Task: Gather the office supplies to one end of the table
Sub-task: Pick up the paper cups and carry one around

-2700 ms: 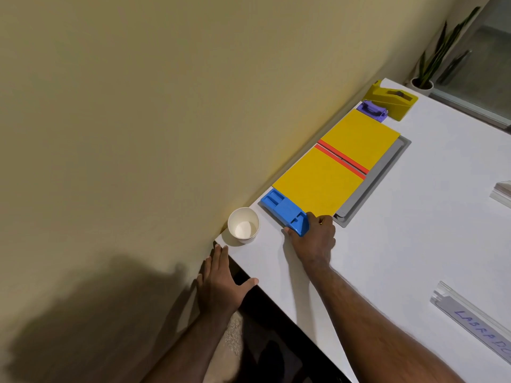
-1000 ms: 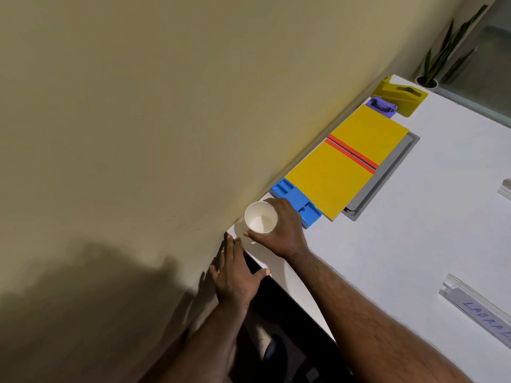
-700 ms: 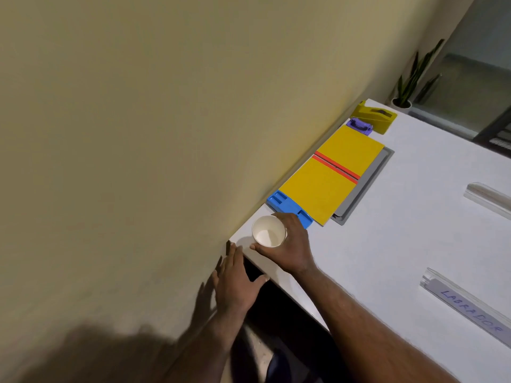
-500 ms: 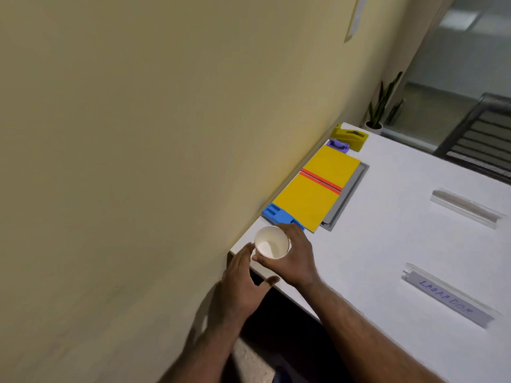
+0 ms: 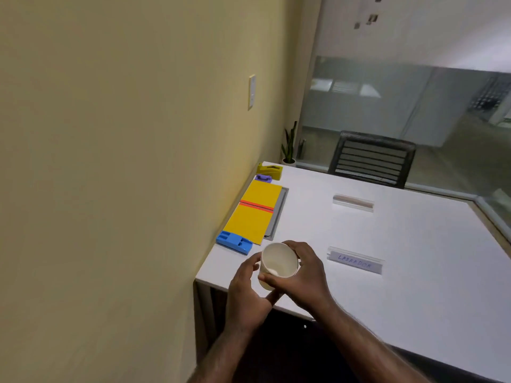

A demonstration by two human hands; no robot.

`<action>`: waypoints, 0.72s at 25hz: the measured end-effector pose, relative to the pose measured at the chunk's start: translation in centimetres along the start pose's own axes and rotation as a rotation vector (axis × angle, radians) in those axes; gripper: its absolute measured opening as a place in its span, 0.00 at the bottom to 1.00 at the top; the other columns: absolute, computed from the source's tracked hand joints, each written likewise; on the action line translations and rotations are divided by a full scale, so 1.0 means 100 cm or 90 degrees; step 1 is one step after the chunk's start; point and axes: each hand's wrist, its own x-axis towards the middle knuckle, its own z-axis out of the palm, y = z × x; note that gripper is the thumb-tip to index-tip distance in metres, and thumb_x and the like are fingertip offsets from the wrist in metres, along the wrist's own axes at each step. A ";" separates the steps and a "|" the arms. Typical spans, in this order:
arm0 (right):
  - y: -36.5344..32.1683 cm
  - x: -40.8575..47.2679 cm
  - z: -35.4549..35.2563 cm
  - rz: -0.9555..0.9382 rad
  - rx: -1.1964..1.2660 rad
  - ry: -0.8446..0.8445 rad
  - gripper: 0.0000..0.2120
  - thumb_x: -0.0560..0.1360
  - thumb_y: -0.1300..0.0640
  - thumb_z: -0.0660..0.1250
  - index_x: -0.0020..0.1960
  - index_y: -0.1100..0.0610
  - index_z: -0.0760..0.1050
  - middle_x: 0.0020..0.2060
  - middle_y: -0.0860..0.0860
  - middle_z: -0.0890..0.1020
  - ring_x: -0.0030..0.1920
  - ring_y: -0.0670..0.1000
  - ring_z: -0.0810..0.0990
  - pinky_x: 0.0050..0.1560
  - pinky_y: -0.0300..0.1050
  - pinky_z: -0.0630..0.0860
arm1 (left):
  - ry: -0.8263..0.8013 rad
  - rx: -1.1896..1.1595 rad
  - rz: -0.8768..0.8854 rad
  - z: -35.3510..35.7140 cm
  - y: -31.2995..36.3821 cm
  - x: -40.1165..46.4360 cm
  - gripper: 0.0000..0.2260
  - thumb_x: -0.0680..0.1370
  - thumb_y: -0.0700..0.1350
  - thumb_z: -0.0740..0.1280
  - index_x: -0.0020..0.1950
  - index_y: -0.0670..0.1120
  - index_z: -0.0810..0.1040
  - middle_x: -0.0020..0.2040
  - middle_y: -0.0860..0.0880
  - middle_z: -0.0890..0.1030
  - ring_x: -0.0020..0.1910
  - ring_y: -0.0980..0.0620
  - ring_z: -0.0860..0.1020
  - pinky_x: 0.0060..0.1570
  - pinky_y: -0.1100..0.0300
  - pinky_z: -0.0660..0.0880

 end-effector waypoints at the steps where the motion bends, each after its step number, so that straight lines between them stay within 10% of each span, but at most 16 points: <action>1: -0.002 -0.007 -0.013 0.003 -0.006 0.013 0.38 0.50 0.32 0.76 0.57 0.43 0.74 0.51 0.37 0.78 0.52 0.36 0.75 0.44 0.26 0.70 | -0.002 -0.013 0.023 0.005 0.010 -0.004 0.35 0.64 0.50 0.80 0.66 0.62 0.67 0.58 0.61 0.76 0.57 0.67 0.73 0.53 0.74 0.67; 18: 0.056 -0.149 -0.283 0.051 -0.069 0.309 0.34 0.54 0.43 0.82 0.56 0.48 0.75 0.51 0.41 0.78 0.51 0.38 0.76 0.48 0.25 0.70 | -0.185 -0.161 0.320 0.195 0.199 -0.104 0.26 0.63 0.52 0.75 0.60 0.62 0.74 0.55 0.69 0.78 0.51 0.64 0.79 0.48 0.75 0.70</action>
